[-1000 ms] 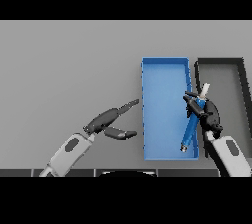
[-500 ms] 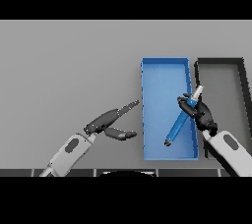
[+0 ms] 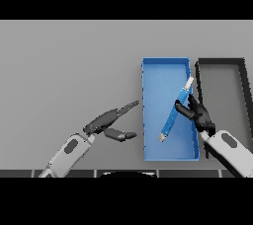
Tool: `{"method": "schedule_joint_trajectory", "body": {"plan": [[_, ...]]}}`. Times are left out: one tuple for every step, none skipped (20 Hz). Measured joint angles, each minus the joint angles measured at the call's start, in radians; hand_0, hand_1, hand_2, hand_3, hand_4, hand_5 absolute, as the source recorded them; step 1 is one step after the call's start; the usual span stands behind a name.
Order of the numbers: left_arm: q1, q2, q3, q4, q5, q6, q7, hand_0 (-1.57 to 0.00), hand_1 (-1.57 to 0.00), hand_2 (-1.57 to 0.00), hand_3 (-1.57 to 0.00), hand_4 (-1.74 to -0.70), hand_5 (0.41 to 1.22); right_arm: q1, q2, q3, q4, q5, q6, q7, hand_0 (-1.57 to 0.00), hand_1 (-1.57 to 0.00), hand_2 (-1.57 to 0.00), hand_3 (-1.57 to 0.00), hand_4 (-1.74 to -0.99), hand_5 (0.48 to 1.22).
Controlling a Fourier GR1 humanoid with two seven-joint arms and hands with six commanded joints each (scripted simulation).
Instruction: Pick up the blue pipe and place it into the blue bin.
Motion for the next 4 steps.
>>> {"method": "schedule_joint_trajectory", "body": {"plan": [[0.001,0.005,0.002,0.000,-0.003,0.001,0.001,0.00,0.00,0.00,0.00,-0.83,0.472,0.002,-0.005,0.006,0.001,0.007,-0.002,0.007,-0.02,-0.01,-0.01,-0.01,-1.186,0.772],[0.007,0.004,-0.004,0.001,-0.007,0.001,-0.003,0.00,0.00,0.00,0.00,-0.83,0.472,0.008,-0.012,0.009,0.001,0.012,0.007,0.003,-0.02,-0.01,-0.01,-0.01,-1.186,0.766],[0.010,0.004,-0.005,0.008,-0.007,-0.002,0.003,0.00,0.00,0.00,0.00,-0.83,0.473,0.004,-0.018,0.000,0.001,0.005,0.010,0.006,-0.02,-0.01,-0.01,-0.01,-1.186,0.767],[0.017,0.013,0.000,0.002,-0.006,0.001,-0.014,0.00,0.00,0.00,0.00,-0.83,0.474,0.004,-0.015,0.004,-0.008,0.003,0.009,0.007,-0.02,-0.01,-0.01,-0.01,-1.186,0.769]]}}
